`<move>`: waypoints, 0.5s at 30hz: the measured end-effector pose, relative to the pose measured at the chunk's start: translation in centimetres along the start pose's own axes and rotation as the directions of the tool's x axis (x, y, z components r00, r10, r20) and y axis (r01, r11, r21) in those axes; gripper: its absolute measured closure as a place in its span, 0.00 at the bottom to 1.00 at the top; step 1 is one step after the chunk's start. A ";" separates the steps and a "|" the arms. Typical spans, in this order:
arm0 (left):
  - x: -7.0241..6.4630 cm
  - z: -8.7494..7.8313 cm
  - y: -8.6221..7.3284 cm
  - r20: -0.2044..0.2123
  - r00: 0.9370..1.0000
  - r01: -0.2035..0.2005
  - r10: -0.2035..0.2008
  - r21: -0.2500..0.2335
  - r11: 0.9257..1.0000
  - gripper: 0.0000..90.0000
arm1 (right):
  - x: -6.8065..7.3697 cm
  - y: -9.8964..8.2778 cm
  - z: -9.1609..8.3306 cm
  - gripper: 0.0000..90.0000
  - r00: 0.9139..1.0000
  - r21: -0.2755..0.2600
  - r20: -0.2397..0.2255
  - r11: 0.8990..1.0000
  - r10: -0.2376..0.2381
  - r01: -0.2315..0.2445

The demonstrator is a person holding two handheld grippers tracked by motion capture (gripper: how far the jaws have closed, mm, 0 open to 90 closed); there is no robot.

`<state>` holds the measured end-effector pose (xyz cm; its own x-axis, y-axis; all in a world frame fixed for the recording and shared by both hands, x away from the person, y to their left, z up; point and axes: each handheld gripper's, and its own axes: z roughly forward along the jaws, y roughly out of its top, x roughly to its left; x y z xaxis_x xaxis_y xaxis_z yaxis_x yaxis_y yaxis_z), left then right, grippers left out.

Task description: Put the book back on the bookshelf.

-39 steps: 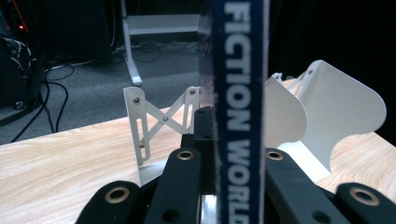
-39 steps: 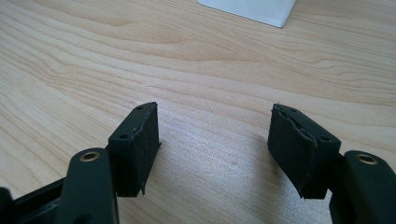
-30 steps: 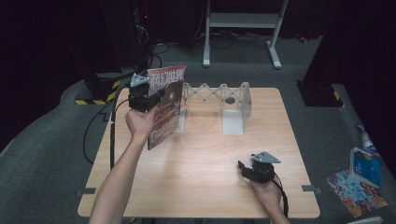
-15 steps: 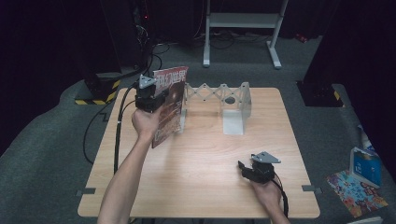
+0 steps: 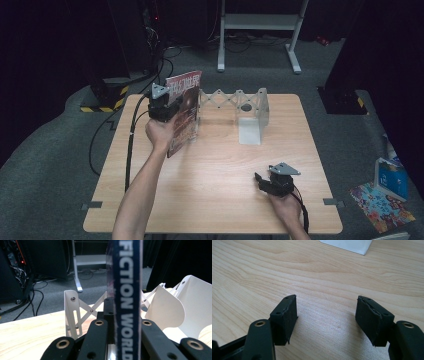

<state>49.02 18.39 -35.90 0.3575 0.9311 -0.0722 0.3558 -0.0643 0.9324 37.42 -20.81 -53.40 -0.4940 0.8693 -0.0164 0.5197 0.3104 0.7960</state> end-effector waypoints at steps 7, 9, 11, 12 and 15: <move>0.6 -0.3 -0.9 0.002 1.000 0.032 -0.032 -0.034 0.999 0.93 | 0.0 0.0 0.0 0.37 1.000 0.001 -0.002 1.000 -0.001 0.001; 0.7 -0.5 -1.2 0.002 0.999 0.040 -0.040 -0.035 0.999 0.93 | 0.0 0.0 0.0 0.37 1.000 0.001 -0.002 1.000 0.000 0.000; 0.9 -0.7 -1.4 0.008 0.999 0.051 -0.051 -0.020 0.998 0.93 | 0.0 0.0 0.0 0.37 1.000 0.001 -0.003 1.000 0.000 0.000; 1.0 -0.7 -1.5 0.009 0.998 0.058 -0.057 -0.011 0.998 0.93 | 0.0 0.0 0.0 0.37 1.000 0.001 -0.003 1.000 0.000 0.000; 1.2 -1.0 -1.8 0.015 0.998 0.068 -0.068 0.009 0.998 0.92 | 0.0 0.0 0.0 0.37 1.000 0.001 -0.004 1.000 -0.002 0.002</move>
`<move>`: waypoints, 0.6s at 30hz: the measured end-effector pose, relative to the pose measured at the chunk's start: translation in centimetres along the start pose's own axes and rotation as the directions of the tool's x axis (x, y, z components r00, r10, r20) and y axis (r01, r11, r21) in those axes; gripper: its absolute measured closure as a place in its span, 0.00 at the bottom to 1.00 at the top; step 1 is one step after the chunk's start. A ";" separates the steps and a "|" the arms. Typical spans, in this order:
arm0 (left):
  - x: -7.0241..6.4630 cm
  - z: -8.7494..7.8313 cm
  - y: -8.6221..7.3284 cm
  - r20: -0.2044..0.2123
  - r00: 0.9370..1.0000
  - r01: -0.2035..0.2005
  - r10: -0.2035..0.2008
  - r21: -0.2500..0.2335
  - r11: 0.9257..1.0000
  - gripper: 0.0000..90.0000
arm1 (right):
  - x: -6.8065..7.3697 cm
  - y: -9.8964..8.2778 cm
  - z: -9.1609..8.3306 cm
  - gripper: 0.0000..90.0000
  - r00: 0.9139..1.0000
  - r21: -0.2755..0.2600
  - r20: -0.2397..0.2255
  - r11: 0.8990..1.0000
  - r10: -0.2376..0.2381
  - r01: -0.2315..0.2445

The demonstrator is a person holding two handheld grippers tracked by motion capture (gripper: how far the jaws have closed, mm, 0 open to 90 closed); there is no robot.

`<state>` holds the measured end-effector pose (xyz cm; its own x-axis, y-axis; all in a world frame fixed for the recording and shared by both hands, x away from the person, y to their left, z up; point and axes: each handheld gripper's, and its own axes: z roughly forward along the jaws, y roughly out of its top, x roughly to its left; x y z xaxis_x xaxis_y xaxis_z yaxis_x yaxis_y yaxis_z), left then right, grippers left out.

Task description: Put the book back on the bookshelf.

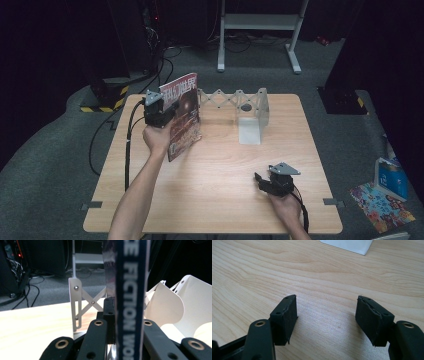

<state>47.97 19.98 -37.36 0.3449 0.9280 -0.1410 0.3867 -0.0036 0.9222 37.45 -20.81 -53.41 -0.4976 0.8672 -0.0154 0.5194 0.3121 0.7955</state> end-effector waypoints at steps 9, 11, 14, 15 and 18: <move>-0.6 -0.3 0.0 0.018 0.999 -0.051 0.051 0.049 0.997 0.92 | 0.0 0.0 0.0 0.37 1.000 -0.001 0.000 1.000 0.000 0.000; -0.7 -0.3 0.0 0.021 0.998 -0.062 0.061 0.063 0.996 0.92 | 0.0 0.0 0.0 0.37 1.000 -0.001 0.000 1.000 0.000 0.000; -0.7 -0.4 0.0 0.018 0.997 -0.071 0.070 0.089 0.993 0.92 | 0.0 0.0 0.0 0.37 1.000 0.000 0.000 1.000 -0.001 0.001; -0.7 -0.4 0.0 0.017 0.997 -0.073 0.071 0.094 0.993 0.92 | 0.0 0.0 0.0 0.37 1.000 -0.001 0.000 1.000 -0.001 0.001; -0.5 -0.5 0.0 0.020 0.998 -0.063 0.061 0.109 0.992 0.92 | 0.0 0.0 0.0 0.37 1.000 0.000 0.000 1.000 -0.001 0.001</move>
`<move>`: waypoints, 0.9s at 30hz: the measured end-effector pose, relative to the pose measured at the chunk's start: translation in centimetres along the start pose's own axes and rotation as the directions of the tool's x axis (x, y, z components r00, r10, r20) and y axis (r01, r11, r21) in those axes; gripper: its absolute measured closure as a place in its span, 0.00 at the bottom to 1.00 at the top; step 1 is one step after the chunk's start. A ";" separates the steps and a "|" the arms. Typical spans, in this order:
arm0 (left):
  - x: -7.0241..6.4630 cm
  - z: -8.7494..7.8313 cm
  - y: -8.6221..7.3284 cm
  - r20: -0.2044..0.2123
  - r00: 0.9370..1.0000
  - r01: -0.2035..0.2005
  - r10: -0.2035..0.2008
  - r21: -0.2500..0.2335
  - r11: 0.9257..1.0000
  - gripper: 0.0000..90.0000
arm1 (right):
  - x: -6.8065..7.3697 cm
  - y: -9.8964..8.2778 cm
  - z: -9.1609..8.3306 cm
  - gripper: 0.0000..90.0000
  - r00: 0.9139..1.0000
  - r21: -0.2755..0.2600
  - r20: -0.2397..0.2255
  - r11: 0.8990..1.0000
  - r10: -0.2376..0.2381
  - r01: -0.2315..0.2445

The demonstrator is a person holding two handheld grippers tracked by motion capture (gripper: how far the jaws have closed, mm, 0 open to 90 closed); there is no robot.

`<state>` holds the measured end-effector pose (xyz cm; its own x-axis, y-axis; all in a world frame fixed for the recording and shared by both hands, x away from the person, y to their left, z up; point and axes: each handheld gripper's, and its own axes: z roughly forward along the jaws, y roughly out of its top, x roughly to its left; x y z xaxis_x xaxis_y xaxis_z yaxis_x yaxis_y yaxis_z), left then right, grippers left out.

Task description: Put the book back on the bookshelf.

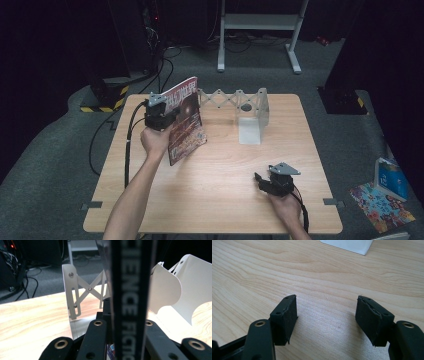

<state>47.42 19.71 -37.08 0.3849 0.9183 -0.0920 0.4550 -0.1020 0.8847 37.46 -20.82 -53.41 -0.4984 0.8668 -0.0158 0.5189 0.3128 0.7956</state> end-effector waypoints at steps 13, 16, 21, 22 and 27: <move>0.1 -0.9 0.7 -0.051 0.999 -0.019 0.015 -0.063 0.998 0.93 | 0.0 0.0 0.0 0.37 1.000 0.000 0.000 1.000 0.003 -0.003; 0.3 -0.5 1.0 -0.066 0.997 -0.038 0.034 -0.069 0.997 0.93 | 0.0 0.0 0.0 0.37 1.000 0.000 0.000 1.000 0.003 -0.003; 0.4 1.1 1.2 -0.060 0.998 -0.026 0.019 -0.109 0.994 0.93 | 0.0 0.0 0.0 0.37 1.000 -0.001 0.003 1.000 0.001 -0.001; 0.4 1.4 1.1 -0.054 0.998 -0.020 0.013 -0.117 0.993 0.93 | 0.0 0.0 0.0 0.37 1.000 -0.002 0.004 1.000 0.001 -0.001; 0.2 2.2 0.2 -0.045 0.999 -0.020 0.014 -0.140 0.990 0.93 | 0.0 0.0 0.0 0.37 1.000 -0.002 0.005 1.000 0.001 -0.001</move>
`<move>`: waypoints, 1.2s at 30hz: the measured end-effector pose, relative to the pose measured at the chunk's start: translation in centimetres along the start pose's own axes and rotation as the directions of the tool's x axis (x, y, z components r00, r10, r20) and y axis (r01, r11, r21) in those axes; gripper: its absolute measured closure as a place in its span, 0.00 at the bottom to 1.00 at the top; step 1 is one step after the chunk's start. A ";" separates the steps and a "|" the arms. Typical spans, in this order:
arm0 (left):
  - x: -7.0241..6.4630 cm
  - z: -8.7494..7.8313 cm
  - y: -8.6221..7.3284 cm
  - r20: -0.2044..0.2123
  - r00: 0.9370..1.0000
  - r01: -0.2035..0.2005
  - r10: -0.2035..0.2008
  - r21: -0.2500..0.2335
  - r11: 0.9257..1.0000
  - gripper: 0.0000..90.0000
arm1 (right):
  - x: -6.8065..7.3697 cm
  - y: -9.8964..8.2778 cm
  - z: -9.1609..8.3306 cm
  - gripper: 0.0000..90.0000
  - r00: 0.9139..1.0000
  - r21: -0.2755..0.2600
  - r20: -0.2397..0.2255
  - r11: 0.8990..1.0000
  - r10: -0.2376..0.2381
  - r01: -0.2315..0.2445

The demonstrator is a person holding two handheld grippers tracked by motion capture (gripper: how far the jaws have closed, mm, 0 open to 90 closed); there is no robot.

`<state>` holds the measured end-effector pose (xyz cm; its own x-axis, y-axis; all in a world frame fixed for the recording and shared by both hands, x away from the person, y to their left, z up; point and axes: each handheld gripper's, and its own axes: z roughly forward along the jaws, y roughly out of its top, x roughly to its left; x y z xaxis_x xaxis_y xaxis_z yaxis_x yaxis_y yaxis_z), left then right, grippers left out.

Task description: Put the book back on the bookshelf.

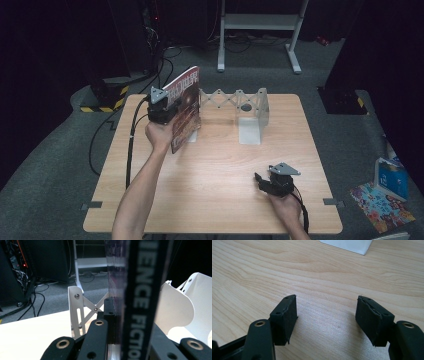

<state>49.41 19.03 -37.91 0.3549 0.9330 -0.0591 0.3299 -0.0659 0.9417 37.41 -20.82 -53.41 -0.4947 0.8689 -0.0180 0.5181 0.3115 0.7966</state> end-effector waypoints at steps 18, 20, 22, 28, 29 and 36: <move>1.1 -1.2 -0.5 0.028 0.999 0.030 -0.032 0.074 0.997 0.90 | 0.0 0.0 0.0 0.37 1.000 0.001 -0.001 1.000 0.001 -0.001; 1.1 -1.3 -0.4 0.030 0.999 0.023 -0.025 0.078 0.997 0.90 | 0.0 0.0 0.0 0.37 1.000 0.001 -0.001 1.000 0.001 -0.001; 1.1 -1.3 -0.4 0.033 0.999 0.020 -0.023 0.081 0.996 0.90 | 0.0 0.0 0.0 0.37 1.000 0.001 -0.002 1.000 0.001 -0.001; 1.2 -1.4 -0.3 0.040 0.999 0.021 -0.025 0.090 0.996 0.90 | 0.0 0.0 0.0 0.37 1.000 0.001 -0.001 1.000 0.001 -0.001; 1.2 -1.5 -0.2 0.040 0.999 0.021 -0.025 0.092 0.996 0.90 | 0.0 0.0 0.0 0.37 1.000 0.001 -0.001 1.000 0.001 -0.001; 1.3 -2.0 0.5 0.057 0.998 0.014 -0.020 0.114 0.993 0.89 | 0.0 0.0 0.0 0.37 1.000 0.001 -0.002 1.000 0.002 -0.002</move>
<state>48.27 20.92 -36.82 0.3970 0.9127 -0.0970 0.4326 -0.0928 0.8968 37.42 -20.81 -53.41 -0.4953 0.8686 -0.0149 0.5200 0.3101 0.7959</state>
